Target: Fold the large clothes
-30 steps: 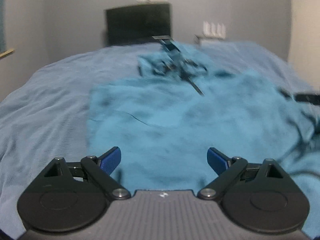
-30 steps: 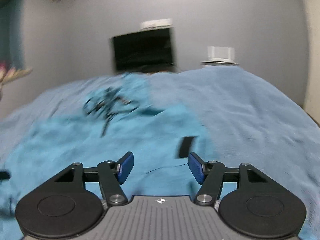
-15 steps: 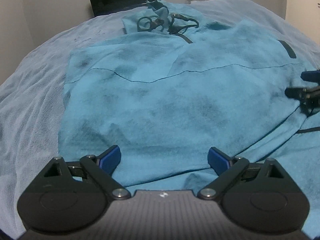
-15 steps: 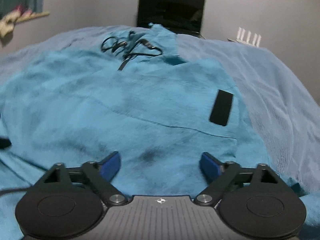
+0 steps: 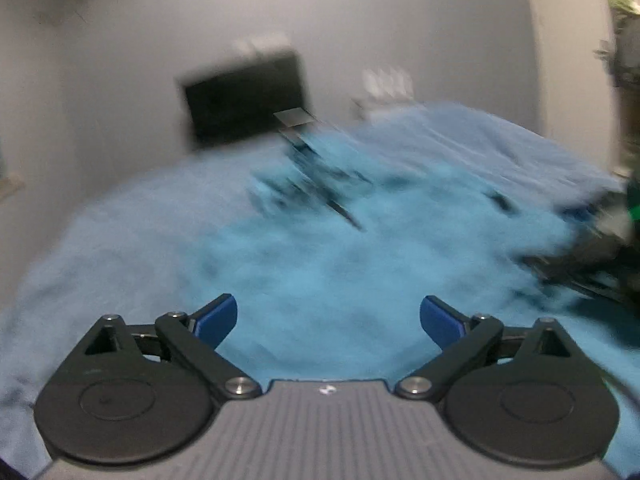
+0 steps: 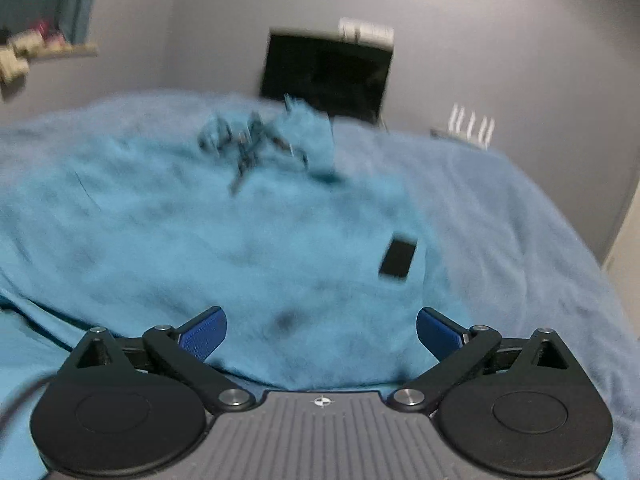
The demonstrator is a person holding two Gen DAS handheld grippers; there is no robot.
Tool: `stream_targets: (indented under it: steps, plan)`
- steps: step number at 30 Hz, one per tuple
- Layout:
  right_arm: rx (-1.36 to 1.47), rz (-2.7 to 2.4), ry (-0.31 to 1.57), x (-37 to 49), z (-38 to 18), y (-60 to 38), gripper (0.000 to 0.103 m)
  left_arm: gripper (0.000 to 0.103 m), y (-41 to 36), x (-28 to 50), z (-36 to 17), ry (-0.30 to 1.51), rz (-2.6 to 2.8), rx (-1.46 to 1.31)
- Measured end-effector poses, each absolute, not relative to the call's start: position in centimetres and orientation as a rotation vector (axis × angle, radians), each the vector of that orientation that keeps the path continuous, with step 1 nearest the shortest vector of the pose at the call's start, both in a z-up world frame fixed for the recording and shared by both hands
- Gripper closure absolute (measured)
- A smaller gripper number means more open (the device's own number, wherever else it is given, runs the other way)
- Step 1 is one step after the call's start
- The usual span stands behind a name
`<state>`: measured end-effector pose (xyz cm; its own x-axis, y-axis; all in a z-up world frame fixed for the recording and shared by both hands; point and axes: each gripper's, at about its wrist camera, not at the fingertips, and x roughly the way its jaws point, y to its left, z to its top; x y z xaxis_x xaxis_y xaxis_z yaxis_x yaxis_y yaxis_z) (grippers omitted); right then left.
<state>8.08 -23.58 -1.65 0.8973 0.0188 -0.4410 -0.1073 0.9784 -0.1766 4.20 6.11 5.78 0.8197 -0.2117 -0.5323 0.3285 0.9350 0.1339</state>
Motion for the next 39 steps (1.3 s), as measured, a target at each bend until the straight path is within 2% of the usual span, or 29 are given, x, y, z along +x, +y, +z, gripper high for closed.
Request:
stream_targets:
  steps: [5,10,14,18,24,32,36,38,39]
  plan:
    - [-0.071,0.148,0.438,4.5,3.3,-25.4,0.001,0.004,5.0,0.8,5.7,0.694,-0.316,0.378]
    - [0.02,0.174,0.44,0.8,7.1,-29.0,0.001,0.004,6.3,-1.5,4.8,0.811,-0.296,0.347]
    - [-0.011,0.154,0.479,-2.2,7.9,-31.6,0.001,0.006,8.5,-3.3,4.2,0.88,-0.268,0.298]
    - [-0.006,0.144,0.587,-4.9,7.2,-34.5,0.001,0.024,10.4,-4.8,4.7,0.913,-0.32,0.206]
    - [0.071,0.137,0.691,-8.8,6.2,-38.4,0.001,0.03,11.4,-7.1,5.3,0.932,-0.315,0.195]
    - [0.059,0.208,0.813,-13.7,5.9,-39.3,0.001,0.051,11.4,-8.6,6.0,0.945,-0.326,0.19]
    - [0.028,0.238,0.855,-14.1,5.3,-38.5,0.015,0.054,11.4,-8.2,5.6,0.952,-0.349,0.171]
    - [0.015,0.245,0.877,-13.8,5.1,-38.0,0.022,0.065,11.4,-8.2,5.6,0.95,-0.359,0.171]
    - [0.009,0.246,0.883,-13.8,5.0,-37.7,0.028,0.075,11.3,-8.4,5.7,0.941,-0.37,0.182]
